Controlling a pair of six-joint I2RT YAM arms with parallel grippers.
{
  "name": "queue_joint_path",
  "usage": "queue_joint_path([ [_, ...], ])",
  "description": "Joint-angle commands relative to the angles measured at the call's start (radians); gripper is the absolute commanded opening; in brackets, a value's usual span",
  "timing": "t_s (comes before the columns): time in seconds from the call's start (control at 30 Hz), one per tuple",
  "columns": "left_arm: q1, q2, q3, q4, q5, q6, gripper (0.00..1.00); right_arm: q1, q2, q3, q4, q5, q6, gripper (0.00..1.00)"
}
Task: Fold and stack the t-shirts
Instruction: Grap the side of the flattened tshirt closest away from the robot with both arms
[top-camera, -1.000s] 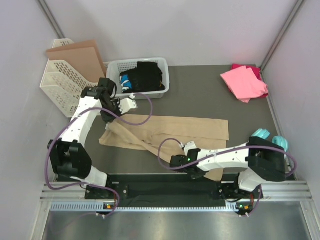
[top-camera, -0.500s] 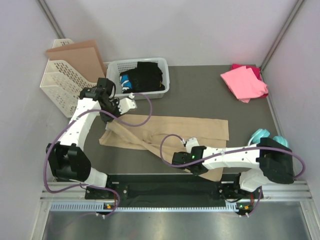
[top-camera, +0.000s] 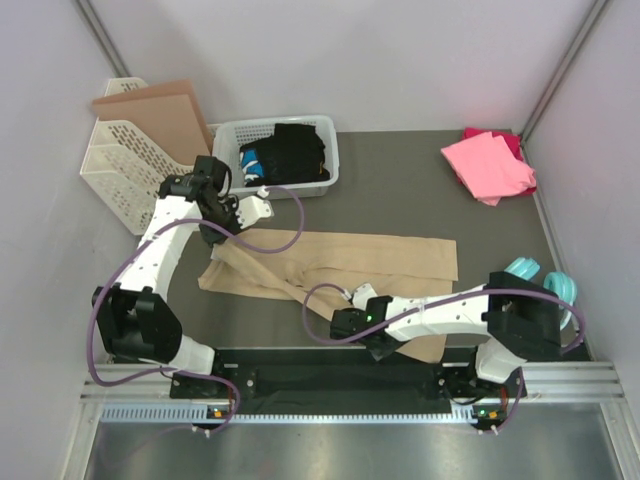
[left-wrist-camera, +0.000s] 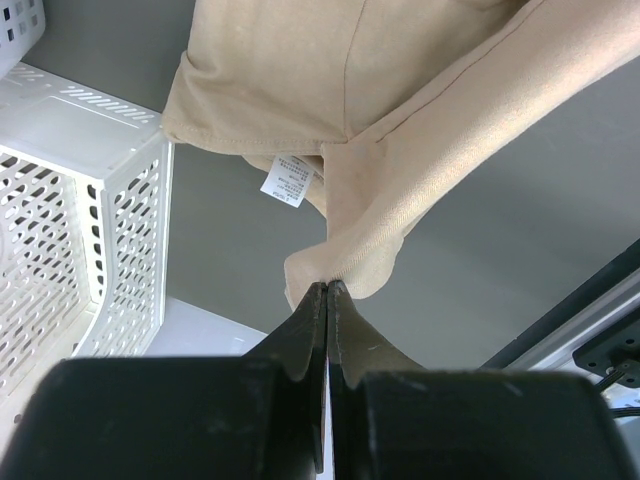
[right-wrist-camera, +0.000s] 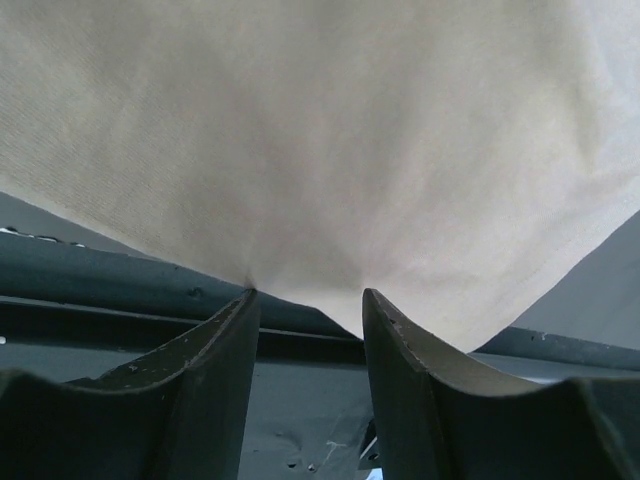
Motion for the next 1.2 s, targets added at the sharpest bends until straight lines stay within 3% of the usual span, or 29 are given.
queue_joint_path([
  [0.0,0.004,-0.044,0.001,-0.013,0.003,0.003,0.0,0.017,0.018,0.027,-0.018,0.0,-0.02,0.46],
  [0.17,0.004,-0.044,0.001,-0.011,0.004,0.003,0.0,0.018,0.038,0.01,-0.051,0.01,0.019,0.41],
  [0.63,0.004,-0.049,0.024,-0.022,0.016,0.003,0.0,0.041,0.003,-0.094,-0.065,-0.016,0.091,0.5],
  [0.97,0.004,-0.059,0.021,-0.025,0.021,0.002,0.0,0.046,0.014,-0.064,-0.117,0.03,0.128,0.12],
  [1.17,0.004,-0.061,0.016,-0.025,0.026,0.002,0.0,0.046,-0.005,-0.047,-0.157,0.049,0.143,0.0],
])
